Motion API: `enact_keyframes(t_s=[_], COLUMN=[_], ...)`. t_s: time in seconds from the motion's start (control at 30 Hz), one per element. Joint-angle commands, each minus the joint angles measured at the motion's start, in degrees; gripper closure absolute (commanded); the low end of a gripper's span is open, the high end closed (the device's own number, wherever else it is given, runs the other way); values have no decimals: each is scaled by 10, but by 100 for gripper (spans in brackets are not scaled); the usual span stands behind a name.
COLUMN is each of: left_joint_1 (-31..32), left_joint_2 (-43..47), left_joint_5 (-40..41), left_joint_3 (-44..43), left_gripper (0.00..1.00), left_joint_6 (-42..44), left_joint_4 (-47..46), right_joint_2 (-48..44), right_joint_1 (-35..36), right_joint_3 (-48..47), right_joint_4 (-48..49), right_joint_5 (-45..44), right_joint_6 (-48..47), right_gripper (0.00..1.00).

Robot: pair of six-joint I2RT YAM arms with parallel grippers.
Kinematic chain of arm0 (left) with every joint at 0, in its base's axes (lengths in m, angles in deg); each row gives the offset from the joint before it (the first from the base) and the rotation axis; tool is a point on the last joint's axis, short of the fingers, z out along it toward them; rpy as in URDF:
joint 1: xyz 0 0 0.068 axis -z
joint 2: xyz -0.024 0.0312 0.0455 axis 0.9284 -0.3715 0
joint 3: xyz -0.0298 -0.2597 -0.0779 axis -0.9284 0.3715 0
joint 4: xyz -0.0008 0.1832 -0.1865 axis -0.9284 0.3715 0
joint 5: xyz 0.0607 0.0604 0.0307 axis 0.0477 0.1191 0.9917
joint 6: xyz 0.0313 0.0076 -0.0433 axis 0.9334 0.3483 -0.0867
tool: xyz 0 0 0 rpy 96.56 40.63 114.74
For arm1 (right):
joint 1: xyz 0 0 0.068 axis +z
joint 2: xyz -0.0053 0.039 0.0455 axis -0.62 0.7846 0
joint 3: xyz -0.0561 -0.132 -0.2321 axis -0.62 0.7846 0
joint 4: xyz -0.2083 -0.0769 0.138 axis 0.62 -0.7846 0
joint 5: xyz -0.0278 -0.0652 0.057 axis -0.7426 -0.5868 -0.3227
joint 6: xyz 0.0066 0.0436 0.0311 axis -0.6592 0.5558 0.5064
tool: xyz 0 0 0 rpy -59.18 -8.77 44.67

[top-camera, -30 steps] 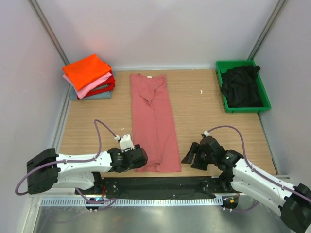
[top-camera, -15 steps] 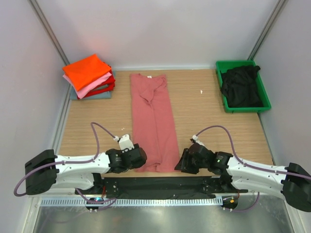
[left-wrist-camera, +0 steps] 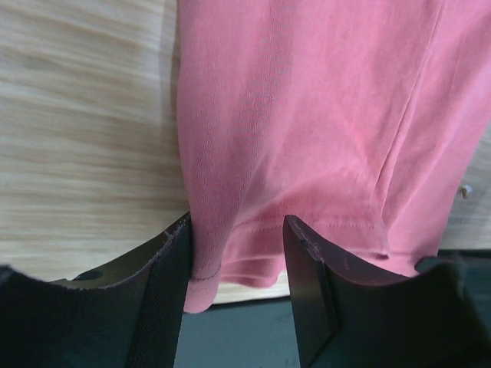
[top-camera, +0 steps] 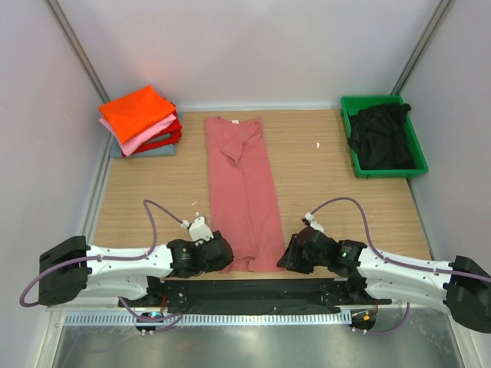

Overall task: Fold and stack the t-shirts
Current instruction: Fold the tshirt

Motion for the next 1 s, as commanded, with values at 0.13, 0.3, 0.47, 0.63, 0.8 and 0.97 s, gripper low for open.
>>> enact_keyframes(t_s=[0.13,0.3,0.47,0.63,0.8,0.97], left_joint_1=[36,49,61,62,62,79], left_joint_2=[-27,-37,-46,-72,-93,-79], left_joint_5=[-85,-94,-88,-75,-66,-60], left_joint_3=[35,35,35,32,12,-48], left_gripper=[45,46,50,77,100,100], left_joint_6=[-38,-53,-66,-68,-54,-35], left_joint_4=[129,150,151,151,167,256], right_joint_2=[16,20,13,8,4,-27], right_joint_1=[3,4,3,3,3,3], right_joint_3=[0,-11,-7,-7,-12,-43], right_joint_4=[-25,-47,-56,-65,-73,-135], right_joint_5=[-31,-42,-43,-42,-39,-49], right_joint_6=[-8,-14,-14,-16,-19,-23], right_gripper=[59,59,60,71,91,99])
